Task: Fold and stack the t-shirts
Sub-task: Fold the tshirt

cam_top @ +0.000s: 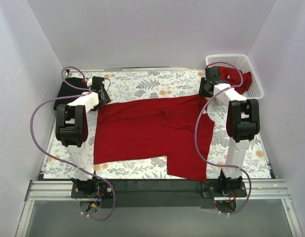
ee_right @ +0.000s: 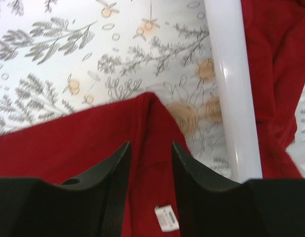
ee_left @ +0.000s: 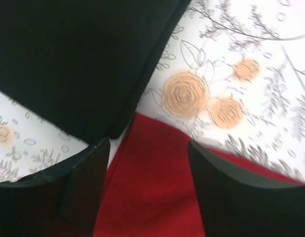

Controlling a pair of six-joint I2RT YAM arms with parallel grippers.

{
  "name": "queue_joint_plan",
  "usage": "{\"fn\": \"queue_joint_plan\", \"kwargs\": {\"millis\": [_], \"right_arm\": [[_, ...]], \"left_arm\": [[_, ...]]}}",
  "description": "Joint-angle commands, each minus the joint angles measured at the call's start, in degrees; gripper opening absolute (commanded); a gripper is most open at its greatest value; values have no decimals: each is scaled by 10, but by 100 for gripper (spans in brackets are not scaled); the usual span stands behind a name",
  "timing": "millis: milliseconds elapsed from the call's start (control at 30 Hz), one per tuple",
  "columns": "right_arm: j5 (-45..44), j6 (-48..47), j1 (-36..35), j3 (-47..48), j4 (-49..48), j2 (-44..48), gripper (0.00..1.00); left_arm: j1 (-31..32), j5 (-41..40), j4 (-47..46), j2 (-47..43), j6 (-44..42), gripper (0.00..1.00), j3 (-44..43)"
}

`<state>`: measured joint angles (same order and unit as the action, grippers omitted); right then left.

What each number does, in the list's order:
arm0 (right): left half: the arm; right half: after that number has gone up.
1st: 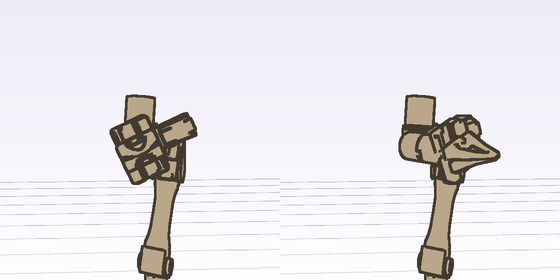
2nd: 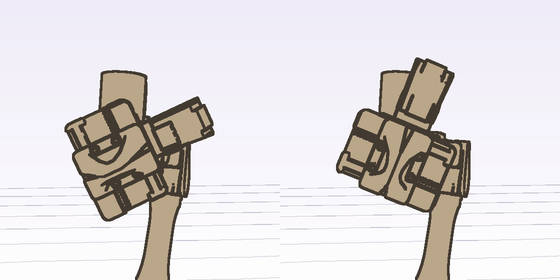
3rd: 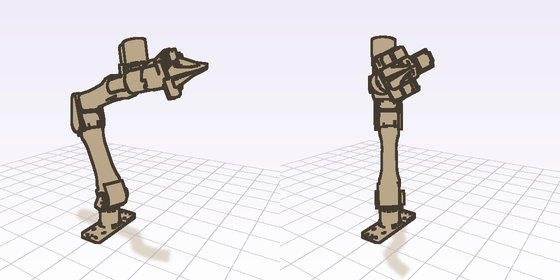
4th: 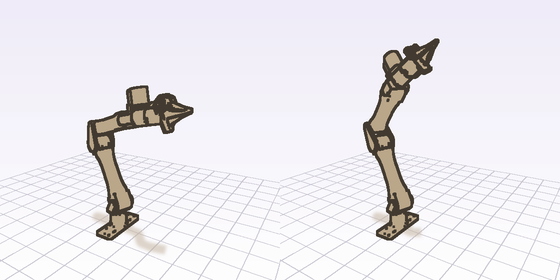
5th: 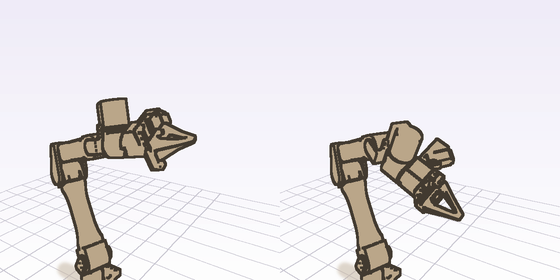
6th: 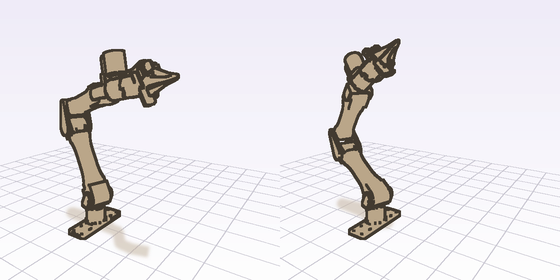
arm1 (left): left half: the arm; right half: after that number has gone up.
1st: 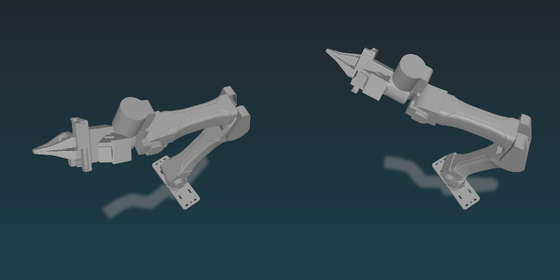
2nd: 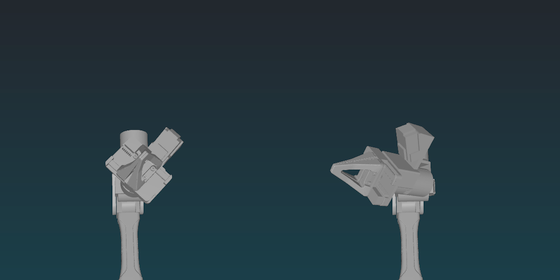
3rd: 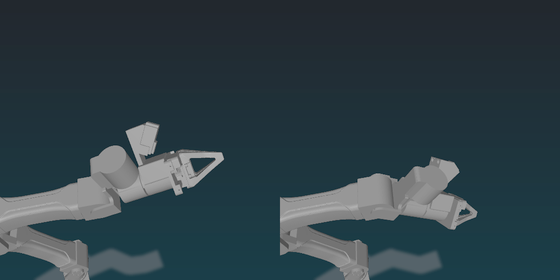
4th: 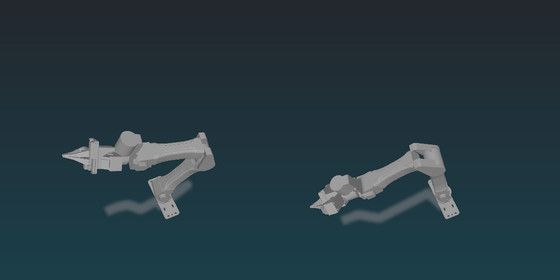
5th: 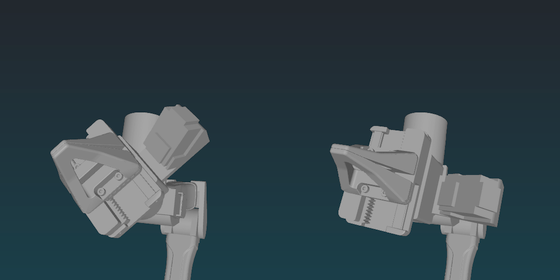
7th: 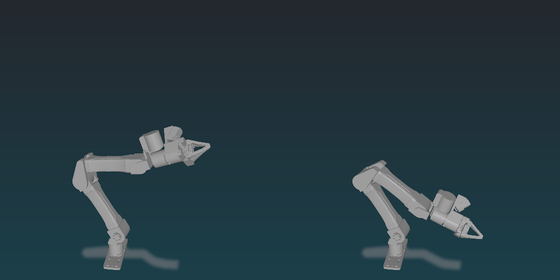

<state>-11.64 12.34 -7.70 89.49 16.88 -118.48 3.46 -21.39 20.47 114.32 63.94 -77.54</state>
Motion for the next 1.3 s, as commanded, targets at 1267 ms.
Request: {"fn": "queue_joint_plan", "kwargs": {"millis": [1267], "right_arm": [[318, 141, 28, -412, -29, 316, 1]], "left_arm": [[3, 161, 28, -350, 95, 69, 265]]}}
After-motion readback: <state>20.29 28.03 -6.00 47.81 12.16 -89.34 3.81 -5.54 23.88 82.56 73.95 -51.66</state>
